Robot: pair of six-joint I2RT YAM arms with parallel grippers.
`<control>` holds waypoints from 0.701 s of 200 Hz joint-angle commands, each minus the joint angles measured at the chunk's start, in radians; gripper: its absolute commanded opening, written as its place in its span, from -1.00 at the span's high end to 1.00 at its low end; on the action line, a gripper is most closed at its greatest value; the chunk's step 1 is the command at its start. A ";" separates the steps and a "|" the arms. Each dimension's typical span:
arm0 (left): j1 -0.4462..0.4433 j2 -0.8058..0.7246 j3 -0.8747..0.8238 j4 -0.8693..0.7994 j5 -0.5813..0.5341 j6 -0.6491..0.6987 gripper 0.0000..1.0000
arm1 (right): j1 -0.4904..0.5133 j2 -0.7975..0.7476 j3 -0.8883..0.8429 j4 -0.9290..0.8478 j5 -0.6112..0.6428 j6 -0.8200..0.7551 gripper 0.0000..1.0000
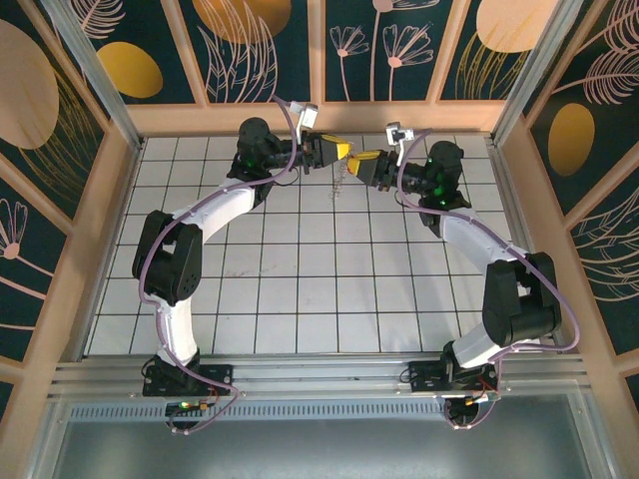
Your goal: Put the keys on the keyring
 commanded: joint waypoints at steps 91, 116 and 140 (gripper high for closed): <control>-0.005 -0.064 -0.014 0.024 -0.023 0.019 1.00 | 0.000 -0.048 -0.052 -0.023 -0.010 -0.058 1.00; -0.005 -0.067 -0.017 0.029 -0.031 0.017 1.00 | 0.003 -0.049 -0.054 -0.023 -0.025 -0.061 1.00; -0.005 -0.069 -0.022 0.044 -0.034 0.010 1.00 | 0.008 -0.048 -0.065 -0.025 -0.029 -0.068 1.00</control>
